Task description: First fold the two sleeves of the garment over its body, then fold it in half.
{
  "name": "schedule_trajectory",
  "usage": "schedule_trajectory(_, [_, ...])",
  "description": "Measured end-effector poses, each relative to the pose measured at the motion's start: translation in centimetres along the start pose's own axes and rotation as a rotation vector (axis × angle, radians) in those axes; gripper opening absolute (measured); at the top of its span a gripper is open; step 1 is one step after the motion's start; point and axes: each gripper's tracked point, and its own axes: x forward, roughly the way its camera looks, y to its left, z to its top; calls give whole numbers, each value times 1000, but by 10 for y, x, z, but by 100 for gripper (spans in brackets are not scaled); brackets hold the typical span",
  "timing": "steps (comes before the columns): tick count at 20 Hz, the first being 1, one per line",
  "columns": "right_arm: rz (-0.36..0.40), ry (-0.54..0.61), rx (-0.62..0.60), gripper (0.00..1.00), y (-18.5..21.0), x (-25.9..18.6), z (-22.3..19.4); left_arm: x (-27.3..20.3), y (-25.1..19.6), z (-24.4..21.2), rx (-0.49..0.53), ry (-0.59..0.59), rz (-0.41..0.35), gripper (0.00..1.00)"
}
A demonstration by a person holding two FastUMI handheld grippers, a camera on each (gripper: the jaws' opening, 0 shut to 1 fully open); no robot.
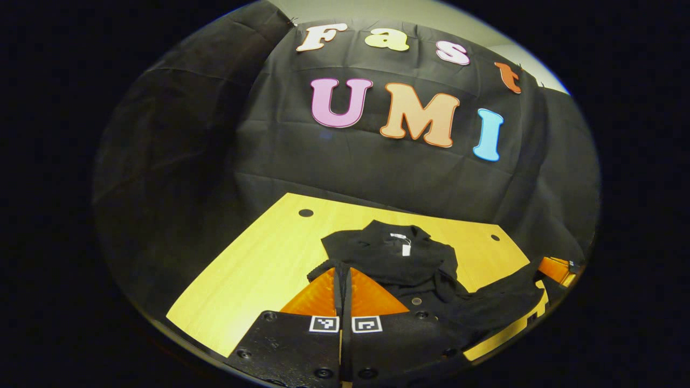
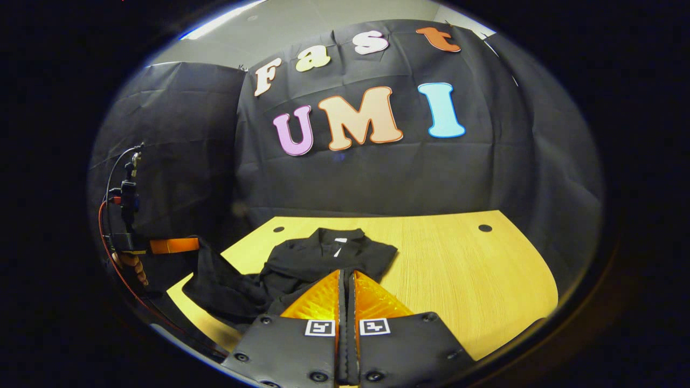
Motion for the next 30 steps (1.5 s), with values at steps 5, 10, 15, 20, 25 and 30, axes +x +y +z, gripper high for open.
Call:
schedule_trajectory(5, [-47,-61,14,2,-4,37,48,46,10,40,12,-54,-21,0])
schedule_trajectory(10, [-92,-57,36,0,-11,83,67,94,16,51,31,-45,-44,0])
schedule_trajectory(15, [-144,-26,59,0,-26,126,70,143,28,46,18,4,-42,0])
schedule_trajectory(20, [-192,7,80,2,-41,163,69,184,32,39,47,33,-62,0])
schedule_trajectory(25, [-233,47,94,2,-47,197,65,216,34,29,66,56,-67,0])
schedule_trajectory(30, [-366,-54,123,72,-63,206,94,229,62,76,150,-128,97,96])
